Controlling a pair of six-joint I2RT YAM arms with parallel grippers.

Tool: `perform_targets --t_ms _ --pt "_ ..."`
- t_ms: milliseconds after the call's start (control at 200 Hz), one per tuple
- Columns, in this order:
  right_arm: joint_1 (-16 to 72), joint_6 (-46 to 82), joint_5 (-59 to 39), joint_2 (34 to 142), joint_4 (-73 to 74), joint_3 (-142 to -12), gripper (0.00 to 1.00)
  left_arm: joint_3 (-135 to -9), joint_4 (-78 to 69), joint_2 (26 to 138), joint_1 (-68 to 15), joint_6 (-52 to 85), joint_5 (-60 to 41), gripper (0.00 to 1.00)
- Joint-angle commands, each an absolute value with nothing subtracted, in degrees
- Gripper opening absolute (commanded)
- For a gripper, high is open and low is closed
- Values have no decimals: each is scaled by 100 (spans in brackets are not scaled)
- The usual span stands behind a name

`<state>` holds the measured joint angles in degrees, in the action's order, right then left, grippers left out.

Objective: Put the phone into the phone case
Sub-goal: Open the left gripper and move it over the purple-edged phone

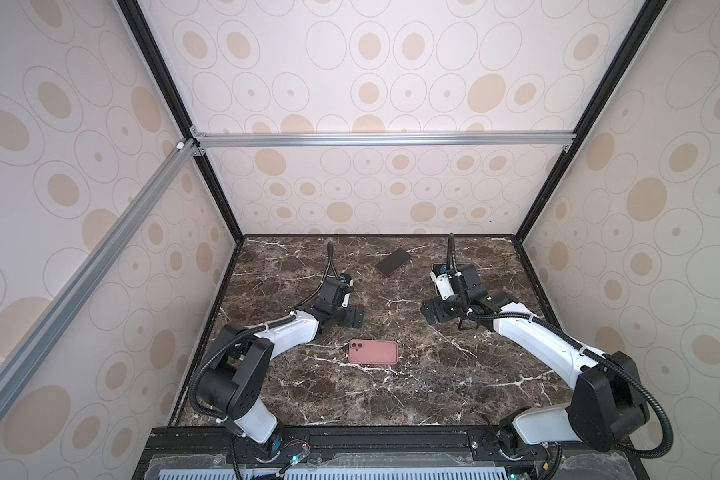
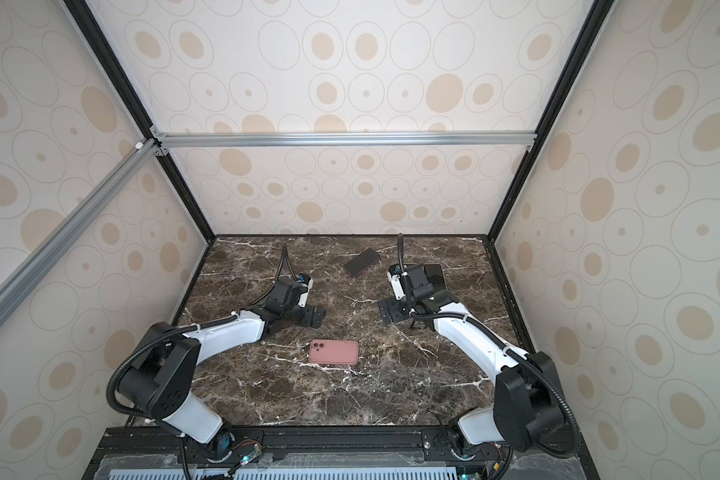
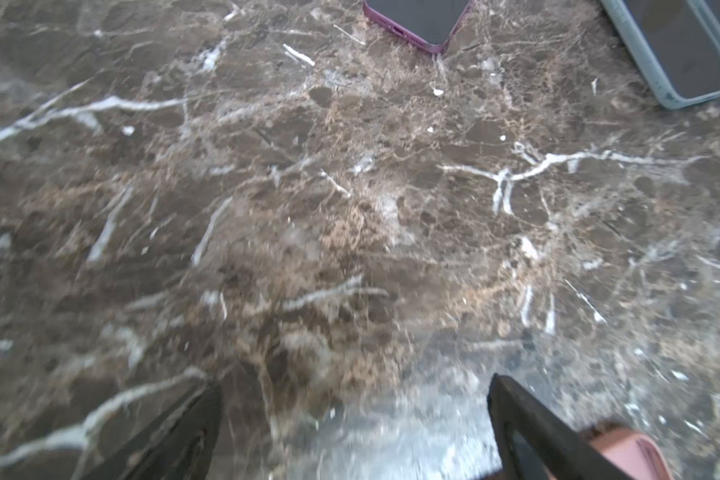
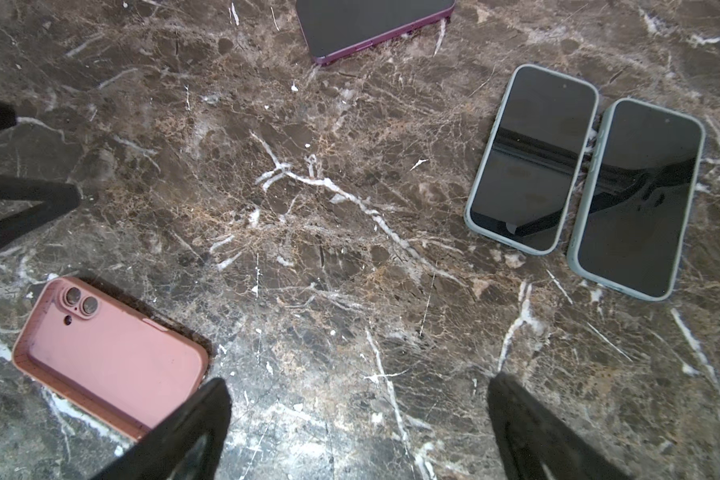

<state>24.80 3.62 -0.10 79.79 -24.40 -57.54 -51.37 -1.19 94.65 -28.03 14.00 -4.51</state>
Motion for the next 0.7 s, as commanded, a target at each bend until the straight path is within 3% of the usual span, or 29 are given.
perform_targets --t_ms 0,695 --pt "2521 348 -32 7921 -2624 -5720 99 -5855 -313 9965 -2749 771 -746 100" --pt "2517 394 30 7665 -2648 -5555 99 -9480 899 13001 -2532 -102 -1586 97"
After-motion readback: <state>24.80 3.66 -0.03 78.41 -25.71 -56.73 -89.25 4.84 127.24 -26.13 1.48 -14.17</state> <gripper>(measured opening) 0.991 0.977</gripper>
